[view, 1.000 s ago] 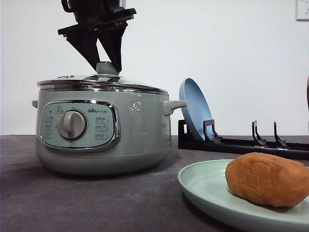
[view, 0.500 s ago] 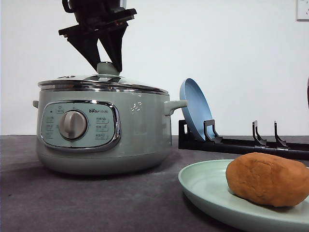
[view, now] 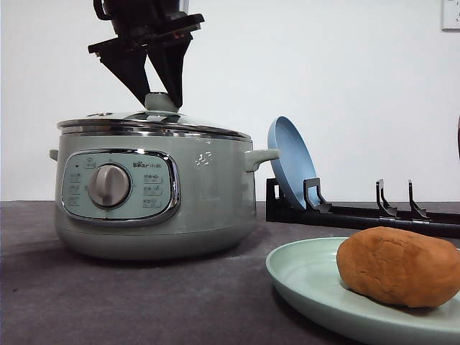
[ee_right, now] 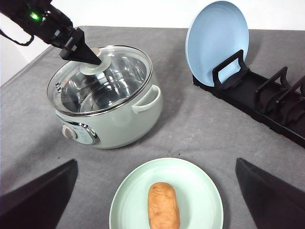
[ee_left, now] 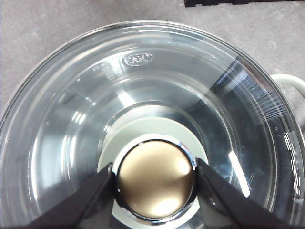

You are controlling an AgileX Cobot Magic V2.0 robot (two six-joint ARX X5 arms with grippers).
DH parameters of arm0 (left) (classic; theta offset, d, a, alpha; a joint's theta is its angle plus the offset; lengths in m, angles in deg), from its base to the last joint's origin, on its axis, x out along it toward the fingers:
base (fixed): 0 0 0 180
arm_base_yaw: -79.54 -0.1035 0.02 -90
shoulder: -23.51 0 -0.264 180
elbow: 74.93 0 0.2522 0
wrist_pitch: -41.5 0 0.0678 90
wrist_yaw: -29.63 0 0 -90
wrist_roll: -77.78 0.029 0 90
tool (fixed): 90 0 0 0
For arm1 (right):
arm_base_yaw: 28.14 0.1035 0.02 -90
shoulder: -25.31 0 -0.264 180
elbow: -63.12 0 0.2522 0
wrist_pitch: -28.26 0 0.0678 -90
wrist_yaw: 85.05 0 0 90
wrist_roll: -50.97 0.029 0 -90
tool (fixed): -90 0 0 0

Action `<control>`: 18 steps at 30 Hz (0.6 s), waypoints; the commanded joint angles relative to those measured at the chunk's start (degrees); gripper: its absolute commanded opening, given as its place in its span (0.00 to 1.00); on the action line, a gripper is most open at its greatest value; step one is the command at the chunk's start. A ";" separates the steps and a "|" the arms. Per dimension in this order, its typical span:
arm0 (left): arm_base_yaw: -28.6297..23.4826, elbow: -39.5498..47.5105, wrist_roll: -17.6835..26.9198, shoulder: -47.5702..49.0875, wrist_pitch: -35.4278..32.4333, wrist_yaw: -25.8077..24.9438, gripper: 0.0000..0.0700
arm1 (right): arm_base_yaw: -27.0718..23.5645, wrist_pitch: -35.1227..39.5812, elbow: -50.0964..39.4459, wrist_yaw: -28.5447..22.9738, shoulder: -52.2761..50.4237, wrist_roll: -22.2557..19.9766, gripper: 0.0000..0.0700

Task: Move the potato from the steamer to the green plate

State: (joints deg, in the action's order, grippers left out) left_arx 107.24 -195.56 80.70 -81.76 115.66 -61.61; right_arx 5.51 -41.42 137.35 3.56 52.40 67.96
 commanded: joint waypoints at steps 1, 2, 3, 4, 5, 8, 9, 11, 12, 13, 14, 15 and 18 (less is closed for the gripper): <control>0.70 -1.07 0.72 -2.62 -2.28 -1.31 0.28 | 0.33 0.61 0.76 -0.16 0.13 0.38 1.00; 0.70 -1.07 0.74 -2.62 -2.33 -1.31 0.24 | 0.33 0.61 0.76 -0.17 0.13 0.38 1.00; 0.70 -1.07 0.74 -2.62 -2.47 -1.31 0.18 | 0.33 0.61 0.76 -0.16 0.13 0.38 1.00; 0.70 -1.07 0.74 -2.62 -2.64 -1.31 0.13 | 0.33 0.61 0.76 -0.16 0.13 0.38 1.00; 0.70 -1.07 0.74 -2.62 -2.82 -1.31 0.09 | 0.33 0.61 0.76 -0.17 0.13 0.38 1.00; 0.70 -1.07 0.74 -2.62 -3.19 -1.31 0.08 | 0.33 0.61 0.76 -0.15 0.13 0.38 1.00; 0.70 -1.07 0.73 -2.62 -3.31 -1.31 0.08 | 0.33 0.61 0.76 -0.16 0.13 0.38 1.00; 0.70 -1.07 0.72 -2.62 -3.44 -1.31 0.08 | 0.33 0.61 0.76 -0.17 0.13 0.38 1.00; 0.70 -1.07 0.72 -2.62 -3.45 -1.31 0.07 | 0.33 0.61 0.76 -0.17 0.13 0.38 1.00; 0.70 -1.07 0.72 -2.62 -3.45 -1.31 0.07 | 0.33 0.61 0.76 -0.17 0.13 0.37 1.00; 0.70 -1.07 0.72 -2.62 -3.47 -1.31 0.07 | 0.33 0.61 0.76 -0.17 0.13 0.36 1.00; 0.70 -1.07 0.72 -2.62 -3.58 -1.31 0.06 | 0.33 0.60 0.76 -0.17 0.13 0.35 1.00; 0.70 -1.07 0.74 -2.54 -3.90 -1.31 0.03 | 0.33 0.60 0.76 -0.15 0.13 0.33 1.00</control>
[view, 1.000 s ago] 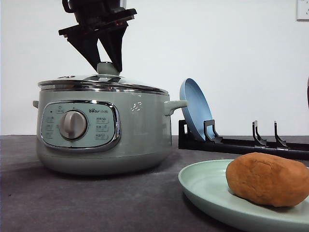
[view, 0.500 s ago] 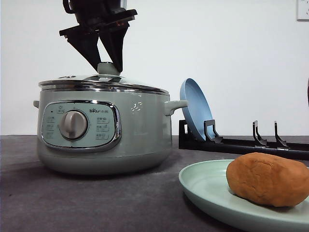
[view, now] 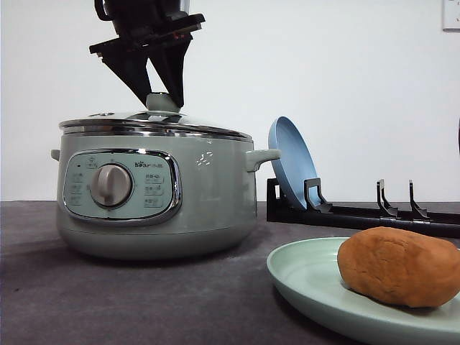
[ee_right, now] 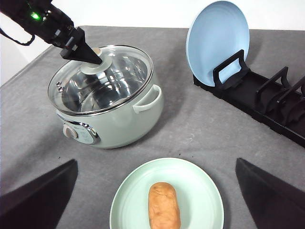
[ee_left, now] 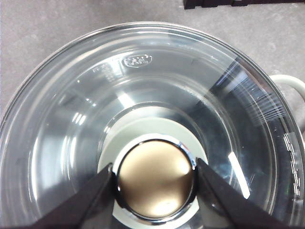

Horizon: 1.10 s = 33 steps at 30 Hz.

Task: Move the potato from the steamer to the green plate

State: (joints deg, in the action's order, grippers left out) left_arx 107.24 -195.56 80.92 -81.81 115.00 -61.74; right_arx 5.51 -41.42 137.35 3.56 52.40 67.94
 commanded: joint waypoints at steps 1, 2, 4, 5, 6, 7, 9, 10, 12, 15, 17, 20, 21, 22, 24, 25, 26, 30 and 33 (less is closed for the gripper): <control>0.70 -1.07 0.52 -2.49 -3.34 -1.18 0.03 | 0.33 0.61 0.76 -0.15 0.13 0.35 1.00; 0.70 -1.07 0.51 -2.49 -3.37 -1.18 0.03 | 0.33 0.61 0.76 -0.15 0.13 0.33 1.00; 0.70 -1.07 0.50 -2.39 -3.43 -1.18 0.03 | 0.33 0.61 0.76 -0.17 0.13 0.31 1.00; 0.70 -1.07 0.50 -2.27 -3.55 -1.18 0.03 | 0.33 0.61 0.76 -0.17 0.13 0.31 1.00; 0.70 -1.07 0.45 -2.09 -3.74 -1.18 0.03 | 0.33 0.61 0.76 -0.17 0.13 0.31 1.00; 0.70 -1.07 0.38 -1.88 -3.91 -1.18 0.02 | 0.33 0.61 0.76 -0.17 0.13 0.31 1.00; 0.69 -1.07 0.29 -1.38 -3.96 -1.17 0.02 | 0.33 0.59 0.76 -0.16 0.13 0.32 1.00; 0.67 -1.07 0.29 -1.09 -3.96 -1.16 0.02 | 0.33 0.59 0.76 -0.17 0.13 0.33 1.00; 0.58 -1.07 0.30 -0.51 -4.01 -1.17 0.02 | 0.33 0.59 0.76 -0.15 0.13 0.34 1.00; 0.44 -1.07 0.27 0.30 -3.78 -1.16 0.02 | 0.33 0.59 0.76 -0.15 0.13 0.35 1.00; 0.42 -1.07 0.26 0.77 -3.37 -1.16 0.02 | 0.33 0.59 0.76 -0.15 0.13 0.35 1.00; 0.42 -1.07 0.26 1.35 -2.89 -1.16 0.02 | 0.33 0.59 0.76 -0.14 0.13 0.35 1.00; 0.43 -1.07 0.26 1.49 -2.76 -1.16 0.02 | 0.33 0.59 0.76 -0.13 0.13 0.36 1.00; 0.44 -1.07 0.26 1.61 -2.65 -1.16 0.02 | 0.33 0.59 0.76 -0.13 0.13 0.37 1.00; 0.43 -1.07 0.27 1.71 -2.22 -1.16 0.02 | 0.33 0.59 0.76 -0.13 0.13 0.35 1.00; 0.41 -1.07 0.33 1.71 -1.71 -1.15 0.02 | 0.33 0.59 0.76 -0.13 0.13 0.35 1.00; 0.38 -1.07 0.51 1.71 -0.92 -1.14 0.02 | 0.33 0.59 0.76 -0.13 0.13 0.37 1.00; 0.33 -1.07 1.24 1.69 1.85 -0.98 0.02 | 0.33 0.59 0.76 -0.14 0.13 0.35 1.00; 0.32 -1.07 1.64 1.69 2.91 -0.98 0.02 | 0.33 0.59 0.76 -0.14 0.13 0.35 1.00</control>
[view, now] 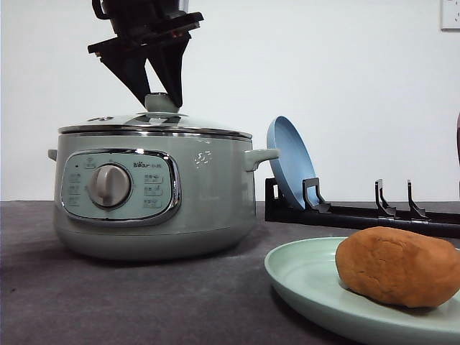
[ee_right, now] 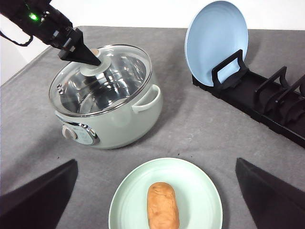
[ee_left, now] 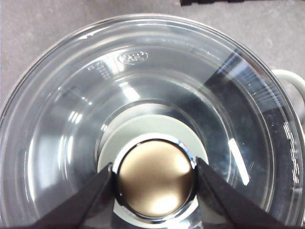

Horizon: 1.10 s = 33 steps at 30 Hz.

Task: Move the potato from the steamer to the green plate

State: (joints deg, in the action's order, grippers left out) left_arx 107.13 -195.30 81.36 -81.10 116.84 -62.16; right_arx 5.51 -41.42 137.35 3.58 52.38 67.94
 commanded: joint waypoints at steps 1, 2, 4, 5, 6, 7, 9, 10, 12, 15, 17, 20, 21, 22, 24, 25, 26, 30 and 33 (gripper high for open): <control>0.40 -1.33 1.33 0.98 1.42 -0.56 0.03 | 0.33 0.59 0.76 -0.15 0.15 0.35 1.00; 0.36 -1.33 1.35 0.98 1.74 -0.56 0.04 | 0.33 0.59 0.76 -0.15 0.15 0.35 1.00; 0.33 -1.33 1.35 0.98 1.92 -0.56 0.05 | 0.33 0.59 0.76 -0.15 0.15 0.35 1.00; 0.33 -1.33 1.35 0.98 1.81 -0.56 0.09 | 0.33 0.61 0.76 -0.15 0.15 0.35 1.00; 0.33 -1.33 1.35 0.98 1.67 -0.56 0.18 | 0.33 0.61 0.76 -0.15 0.15 0.35 1.00; 0.33 -1.33 1.35 0.98 1.45 -0.56 0.31 | 0.33 0.61 0.76 -0.15 0.15 0.35 1.00; 0.26 -1.43 1.34 0.98 0.60 -0.56 0.66 | 0.33 0.61 0.76 -0.14 0.15 0.36 1.00; 0.15 -1.62 1.33 0.98 0.25 -0.56 0.82 | 0.33 0.61 0.76 -0.12 0.15 0.37 1.00; -0.28 -2.91 1.13 1.03 0.67 -0.56 0.98 | 0.33 0.61 0.76 0.02 0.15 0.38 1.00; -0.88 -5.49 0.12 1.54 2.02 -0.56 1.00 | 0.33 0.59 0.76 0.52 0.15 0.39 1.00; -1.01 -7.30 -0.10 2.41 3.70 -0.56 1.00 | 0.33 0.57 0.76 1.24 0.15 0.38 1.00; -1.01 -8.00 -0.18 5.42 5.54 -0.56 1.00 | 0.33 0.57 0.76 1.55 0.15 0.35 1.00; -1.01 -8.00 -0.18 6.70 6.34 -0.56 1.00 | 0.33 0.58 0.76 1.55 0.15 0.35 1.00; -1.01 -8.00 -0.18 8.03 7.28 -0.56 1.00 | 0.33 0.59 0.76 1.55 0.15 0.35 1.00; -1.01 -7.99 -0.20 10.67 9.20 -0.56 1.00 | 0.33 0.59 0.76 1.54 0.15 0.34 1.00; -1.01 -7.97 -0.22 12.14 10.16 -0.57 1.00 | 0.33 0.59 0.76 1.53 0.15 0.32 1.00; -1.01 -7.94 -0.34 13.40 10.76 -0.58 1.00 | 0.33 0.59 0.76 1.53 0.15 0.23 1.00; -1.01 -3.74 -0.56 20.62 10.11 -0.61 1.00 | 0.33 0.61 0.76 1.52 0.15 -0.31 1.00; -1.01 4.58 -0.77 28.11 6.33 -0.61 1.00 | 0.33 0.61 0.76 1.53 0.15 -0.71 1.00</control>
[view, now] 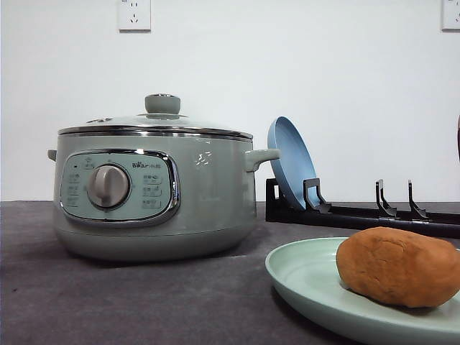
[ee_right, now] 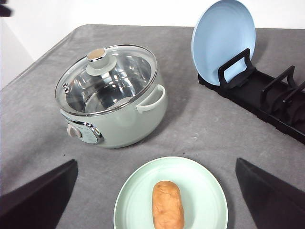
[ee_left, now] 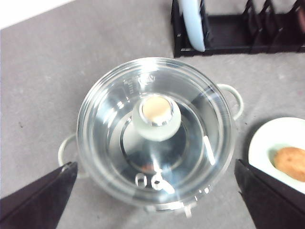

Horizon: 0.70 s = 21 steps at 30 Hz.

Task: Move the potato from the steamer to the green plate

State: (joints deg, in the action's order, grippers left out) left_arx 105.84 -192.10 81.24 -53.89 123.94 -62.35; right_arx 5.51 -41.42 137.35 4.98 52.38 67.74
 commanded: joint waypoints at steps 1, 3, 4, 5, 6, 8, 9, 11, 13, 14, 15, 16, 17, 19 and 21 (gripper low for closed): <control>0.28 5.10 -0.83 3.96 -2.63 -0.42 1.00 | 0.33 0.61 0.76 0.13 0.15 -0.71 1.00; 0.28 12.24 -1.36 9.73 -6.42 -0.42 1.00 | 0.33 0.61 0.76 0.15 0.15 -0.93 1.00; 0.28 15.61 -1.63 12.54 -8.15 -0.42 1.00 | 0.33 0.61 0.76 0.15 0.15 -0.96 1.00; 0.28 19.19 -1.99 15.58 -9.97 -0.42 1.00 | 0.33 0.61 0.76 0.15 0.15 -1.12 1.00; 0.28 22.52 -2.42 18.47 -11.65 -0.42 1.00 | 0.33 0.60 0.76 0.15 0.15 -1.26 1.00; 0.31 28.32 -3.19 23.73 -14.64 -0.73 1.00 | 0.33 0.54 0.76 0.15 0.15 -1.81 1.00; 0.34 30.91 -3.48 26.15 -15.96 -1.08 1.00 | 0.33 0.48 0.76 0.14 0.15 -2.24 1.00; 0.35 35.31 -4.35 30.44 -17.85 -1.76 1.00 | 0.33 0.19 0.76 0.15 0.15 -3.04 1.00; 0.33 38.91 -5.36 34.35 -18.77 -2.75 1.00 | 0.33 0.07 0.76 0.39 0.15 -3.81 1.00; 0.34 40.20 -6.07 36.06 -18.81 -3.03 1.00 | 0.33 0.11 0.76 1.23 0.15 -4.12 1.00; 0.34 41.22 -6.79 37.60 -18.73 -3.40 1.00 | 0.33 0.15 0.76 2.05 0.15 -4.36 1.00; 0.33 41.96 -7.51 38.95 -18.54 -3.89 1.00 | 0.33 0.17 0.76 2.82 0.15 -4.56 1.00; 0.34 42.41 -8.17 40.15 -18.26 -4.72 1.00 | 0.33 0.14 0.75 3.46 0.15 -4.91 1.00; 0.35 43.04 -9.19 42.53 -17.88 -7.35 1.00 | 0.33 0.13 0.74 5.12 0.15 -5.64 1.00; 0.35 43.16 -9.44 44.35 -17.36 -9.67 1.00 | 0.33 0.14 0.72 6.70 0.15 -5.83 1.00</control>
State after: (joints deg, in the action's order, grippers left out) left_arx 105.87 -148.61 73.02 -9.64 106.78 -71.22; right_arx 5.51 -41.77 137.35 11.24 52.38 63.00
